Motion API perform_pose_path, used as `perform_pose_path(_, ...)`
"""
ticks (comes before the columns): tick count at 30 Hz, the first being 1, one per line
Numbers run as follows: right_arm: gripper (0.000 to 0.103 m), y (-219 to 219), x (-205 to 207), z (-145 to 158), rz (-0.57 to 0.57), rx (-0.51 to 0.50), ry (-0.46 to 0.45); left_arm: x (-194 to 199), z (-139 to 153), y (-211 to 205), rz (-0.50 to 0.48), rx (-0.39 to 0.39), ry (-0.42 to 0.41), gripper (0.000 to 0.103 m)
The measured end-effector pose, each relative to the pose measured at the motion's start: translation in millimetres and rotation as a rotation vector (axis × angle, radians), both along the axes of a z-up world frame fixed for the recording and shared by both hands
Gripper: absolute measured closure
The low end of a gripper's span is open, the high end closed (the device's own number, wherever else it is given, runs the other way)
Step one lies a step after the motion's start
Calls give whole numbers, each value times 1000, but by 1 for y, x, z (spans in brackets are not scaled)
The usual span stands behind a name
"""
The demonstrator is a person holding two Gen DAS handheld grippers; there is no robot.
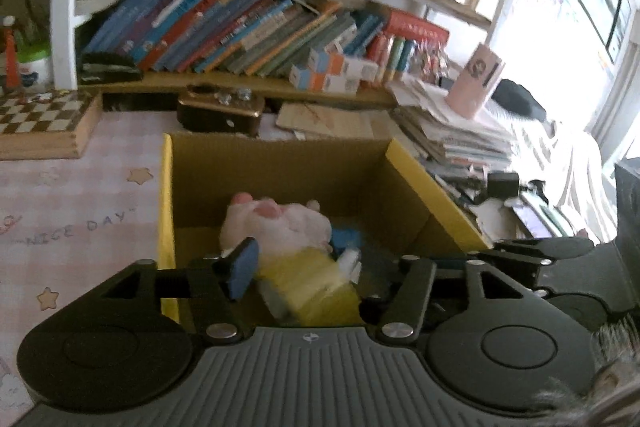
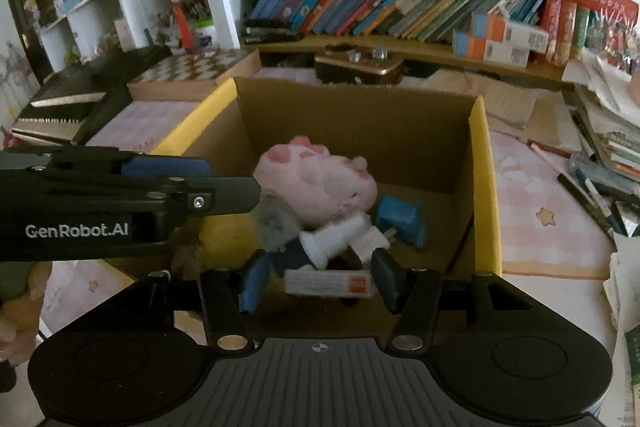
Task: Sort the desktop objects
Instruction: 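Withdraw both open tools up and away from the yellow box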
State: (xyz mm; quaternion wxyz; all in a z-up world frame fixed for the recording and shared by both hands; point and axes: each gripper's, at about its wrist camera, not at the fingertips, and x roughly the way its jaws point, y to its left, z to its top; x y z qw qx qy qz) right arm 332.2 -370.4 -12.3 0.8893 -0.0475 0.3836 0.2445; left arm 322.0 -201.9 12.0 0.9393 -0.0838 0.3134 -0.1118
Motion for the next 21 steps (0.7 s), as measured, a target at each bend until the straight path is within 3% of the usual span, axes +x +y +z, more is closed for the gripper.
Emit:
perform_pose_path(10,18,-6,-35,31,-116,4,-146,-46,37,21,56,-60,-106,21)
perform_pose_path(21,16,1,-102,51,-236,35,-225,-117,59,59,94,-87,-161,15)
